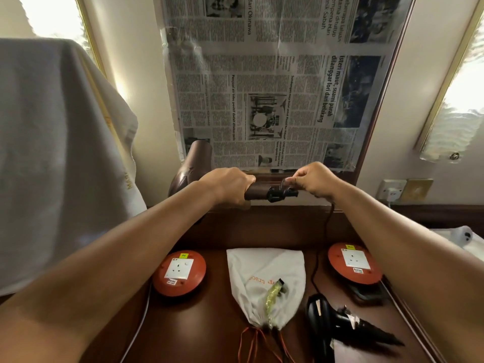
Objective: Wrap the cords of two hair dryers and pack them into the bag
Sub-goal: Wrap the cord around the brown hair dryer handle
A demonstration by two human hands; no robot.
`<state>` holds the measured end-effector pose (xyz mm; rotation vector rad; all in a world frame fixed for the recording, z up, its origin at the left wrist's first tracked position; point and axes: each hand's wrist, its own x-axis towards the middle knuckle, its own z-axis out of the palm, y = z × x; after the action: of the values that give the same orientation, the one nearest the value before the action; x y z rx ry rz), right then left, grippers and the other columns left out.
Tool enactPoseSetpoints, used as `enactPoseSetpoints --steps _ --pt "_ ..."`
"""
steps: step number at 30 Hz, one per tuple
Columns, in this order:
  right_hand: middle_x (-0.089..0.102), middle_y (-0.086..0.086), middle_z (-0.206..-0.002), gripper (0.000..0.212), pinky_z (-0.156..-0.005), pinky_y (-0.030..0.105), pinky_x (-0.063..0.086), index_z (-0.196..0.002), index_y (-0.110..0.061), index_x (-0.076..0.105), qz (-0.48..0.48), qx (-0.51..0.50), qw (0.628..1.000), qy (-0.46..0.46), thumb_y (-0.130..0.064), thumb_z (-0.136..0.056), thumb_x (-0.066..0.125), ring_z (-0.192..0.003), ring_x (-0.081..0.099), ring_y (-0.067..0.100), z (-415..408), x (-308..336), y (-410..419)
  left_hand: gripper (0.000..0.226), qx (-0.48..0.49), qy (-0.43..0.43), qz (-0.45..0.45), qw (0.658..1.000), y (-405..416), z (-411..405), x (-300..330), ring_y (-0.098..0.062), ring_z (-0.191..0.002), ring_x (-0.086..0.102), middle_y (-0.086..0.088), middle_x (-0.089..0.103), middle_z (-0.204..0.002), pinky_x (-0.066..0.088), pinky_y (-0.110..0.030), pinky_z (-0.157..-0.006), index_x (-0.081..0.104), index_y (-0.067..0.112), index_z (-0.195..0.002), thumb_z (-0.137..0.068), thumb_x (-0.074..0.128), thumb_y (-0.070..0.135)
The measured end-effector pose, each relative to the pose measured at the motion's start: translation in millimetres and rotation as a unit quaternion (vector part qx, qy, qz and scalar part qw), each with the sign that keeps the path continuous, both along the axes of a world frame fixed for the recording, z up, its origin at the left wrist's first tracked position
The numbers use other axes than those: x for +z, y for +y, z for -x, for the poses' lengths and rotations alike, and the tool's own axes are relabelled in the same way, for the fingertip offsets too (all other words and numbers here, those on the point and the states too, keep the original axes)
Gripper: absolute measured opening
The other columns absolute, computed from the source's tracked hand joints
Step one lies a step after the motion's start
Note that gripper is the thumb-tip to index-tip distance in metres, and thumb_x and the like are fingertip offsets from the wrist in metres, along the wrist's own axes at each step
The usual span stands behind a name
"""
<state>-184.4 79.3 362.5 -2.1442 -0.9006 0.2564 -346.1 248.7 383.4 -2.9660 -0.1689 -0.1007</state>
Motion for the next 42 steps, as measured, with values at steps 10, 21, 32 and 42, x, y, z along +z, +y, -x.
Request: enactPoseSetpoints --steps 10,21,32,42 --pt "0.068 0.000 -0.069 0.011 -0.056 0.019 0.048 -0.082 -0.012 0.076 -0.105 -0.029 0.973 -0.204 -0.022 -0.084 0.072 -0.062 0.061 0.009 30 28 -12 0.028 0.037 -0.009 0.040 0.998 3 -11 -11 -0.020 -0.077 0.056 0.002 0.054 -0.084 0.045 -0.032 -0.066 0.051 0.021 -0.098 -0.078 0.065 0.037" --pt "0.068 0.010 -0.116 0.031 -0.089 -0.002 0.037 -0.124 0.001 0.061 -0.226 -0.016 0.962 -0.150 -0.004 -0.093 0.056 -0.106 0.058 0.002 96 -65 -27 0.032 0.085 -0.012 0.082 0.993 4 -18 -16 -0.021 -0.081 0.057 0.001 0.055 -0.088 0.051 -0.037 -0.075 0.055 0.021 -0.100 -0.078 0.067 0.041" --pt "0.046 -0.017 -0.054 0.032 -0.047 0.018 0.031 -0.125 -0.018 0.062 -0.199 0.028 0.976 0.089 -0.007 -0.100 0.045 -0.047 0.037 0.003 76 -110 -21 0.032 0.043 -0.013 0.126 0.991 -11 -11 -17 -0.022 -0.085 0.057 0.002 0.055 -0.088 0.050 -0.034 -0.076 0.058 0.020 -0.100 -0.076 0.069 0.038" --pt "0.047 0.002 -0.055 0.033 -0.039 0.022 0.029 -0.092 -0.005 0.070 -0.010 0.030 0.989 0.142 -0.032 -0.098 0.052 -0.042 0.036 0.011 28 -63 -20 0.026 -0.015 0.001 0.110 0.994 -18 -4 -4 -0.020 -0.080 0.058 0.002 0.059 -0.083 0.049 -0.033 -0.072 0.056 0.023 -0.093 -0.075 0.071 0.034"
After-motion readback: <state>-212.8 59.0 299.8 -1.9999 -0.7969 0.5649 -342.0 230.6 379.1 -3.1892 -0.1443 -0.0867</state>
